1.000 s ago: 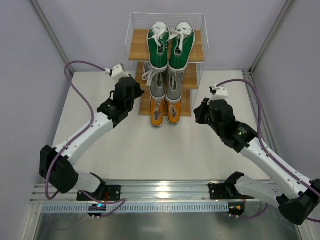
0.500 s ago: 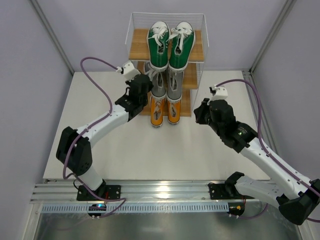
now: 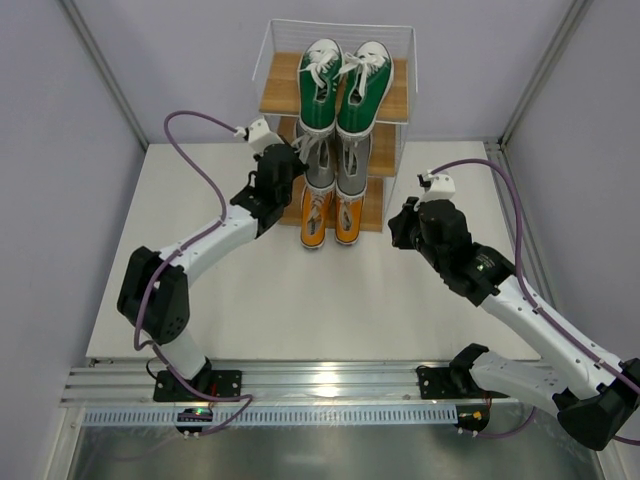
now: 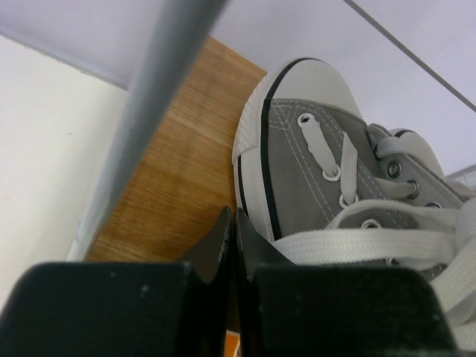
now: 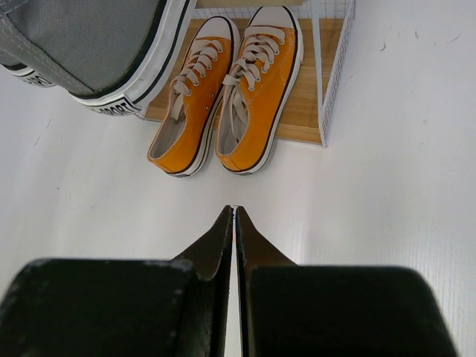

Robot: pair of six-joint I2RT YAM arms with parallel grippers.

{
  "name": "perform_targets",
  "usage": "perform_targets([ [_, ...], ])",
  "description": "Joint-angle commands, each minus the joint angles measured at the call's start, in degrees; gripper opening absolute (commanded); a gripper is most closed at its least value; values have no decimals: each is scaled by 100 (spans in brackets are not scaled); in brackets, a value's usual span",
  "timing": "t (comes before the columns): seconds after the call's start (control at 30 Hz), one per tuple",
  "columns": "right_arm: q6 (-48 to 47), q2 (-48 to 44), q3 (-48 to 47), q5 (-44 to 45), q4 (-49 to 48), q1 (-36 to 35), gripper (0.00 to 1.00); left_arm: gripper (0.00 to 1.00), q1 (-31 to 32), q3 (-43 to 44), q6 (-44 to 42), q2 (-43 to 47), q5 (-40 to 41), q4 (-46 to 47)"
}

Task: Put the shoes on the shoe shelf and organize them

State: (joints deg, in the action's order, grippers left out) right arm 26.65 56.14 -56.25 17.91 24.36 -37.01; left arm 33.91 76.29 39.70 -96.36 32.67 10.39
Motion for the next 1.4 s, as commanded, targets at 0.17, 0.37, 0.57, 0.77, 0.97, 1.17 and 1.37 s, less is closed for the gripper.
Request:
perform_targets([
  [0.17, -81, 29, -114, 46, -221, 10, 4, 0, -42, 158, 2, -129, -1974, 411],
  [0.37, -73, 73, -97, 37, -283, 1, 4, 0, -113, 36, -208, 177, -1729, 34],
  [0.57, -20, 476, -359, 195, -248, 1, 4, 0, -165, 70, -963, 985, -350, -766],
  [0.77, -98, 1178, -851, 388, -335, 1, 4, 0, -517, -465, -982, 1733, -93, -1144],
  [0.97, -424, 1900, -1414, 179, -774, 63, 4, 0, -745, -1037, -859, 2279, -366, -1312],
  [1.17, -600, 2515, -1749, -647, -1257, 80, 4, 0, -833, -1318, -824, 2552, -471, -1373],
  [1.37, -600, 2727, -1898, -781, -1267, 63, 4, 0, -895, -1380, -789, 2613, -603, -1391],
])
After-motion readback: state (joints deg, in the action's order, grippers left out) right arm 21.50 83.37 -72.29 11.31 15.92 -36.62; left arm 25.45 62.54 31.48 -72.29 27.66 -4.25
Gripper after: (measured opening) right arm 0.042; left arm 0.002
